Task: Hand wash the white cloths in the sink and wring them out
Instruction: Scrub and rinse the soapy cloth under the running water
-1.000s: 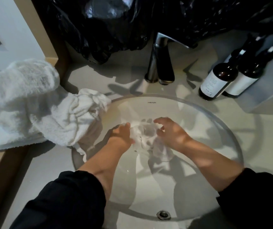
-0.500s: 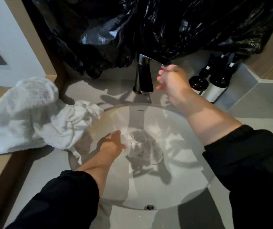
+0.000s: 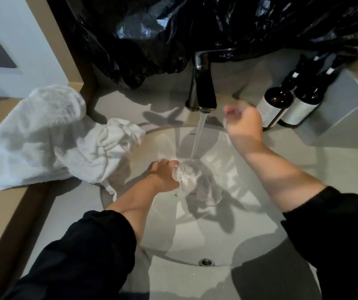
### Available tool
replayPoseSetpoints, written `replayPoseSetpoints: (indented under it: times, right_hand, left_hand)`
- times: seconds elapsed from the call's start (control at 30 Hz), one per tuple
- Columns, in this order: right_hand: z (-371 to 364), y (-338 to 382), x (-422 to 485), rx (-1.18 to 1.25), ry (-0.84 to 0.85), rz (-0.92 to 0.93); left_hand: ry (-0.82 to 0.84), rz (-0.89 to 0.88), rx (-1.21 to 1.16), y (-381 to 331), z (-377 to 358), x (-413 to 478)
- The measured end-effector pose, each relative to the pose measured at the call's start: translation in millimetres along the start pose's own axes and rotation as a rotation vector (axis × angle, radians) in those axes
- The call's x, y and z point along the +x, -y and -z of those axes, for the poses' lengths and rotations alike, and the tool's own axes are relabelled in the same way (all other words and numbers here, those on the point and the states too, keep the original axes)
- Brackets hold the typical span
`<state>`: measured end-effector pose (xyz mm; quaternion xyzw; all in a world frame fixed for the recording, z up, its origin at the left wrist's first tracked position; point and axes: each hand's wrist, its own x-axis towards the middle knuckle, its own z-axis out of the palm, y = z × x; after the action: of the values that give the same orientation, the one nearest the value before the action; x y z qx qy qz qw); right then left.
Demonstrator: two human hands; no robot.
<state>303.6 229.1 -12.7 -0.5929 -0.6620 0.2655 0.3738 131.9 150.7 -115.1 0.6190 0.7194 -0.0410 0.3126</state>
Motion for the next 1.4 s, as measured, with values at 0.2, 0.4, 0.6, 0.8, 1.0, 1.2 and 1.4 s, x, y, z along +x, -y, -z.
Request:
replayPoseSetpoints:
  times: [0.2,0.4,0.6,0.8,1.0,1.2,1.4]
  right_hand:
    - [-62.2,-88.8,-53.2,-0.504,0.717,-0.281]
    - [-80.8,-119.2,-50.7,-0.338,0.631,-0.234]
    - [-53.0,-85.5,-36.2,0.386,0.419,-0.438]
    - [-68.8,-68.8,-53.0,0.091,0.257,-0.153]
    - [-45.3,-103.3,-29.7,-0.473,0.554,-0.292]
    - [-31.6,-84.9,-38.8,-0.748,0.699,-0.167]
    - [-61.0,-80.5,-76.8,-1.085,1.205,-0.036]
  left_hand:
    - [-0.003,-0.118,-0.023,5.6,-10.9,9.3]
    - [0.101,0.135,-0.811,19.4,-15.5,30.7]
    - [0.238,-0.014,-1.739,0.0,-0.1,28.6]
    - [0.115,0.085,-1.472,-10.1,0.4,23.3]
    - [-0.219,0.055,-0.412,-4.4,10.7,21.0]
    - [-0.229,-0.17,0.165,-1.1,-3.4,24.3]
    - [0.161,-0.315,0.567,10.9,-42.7,23.2]
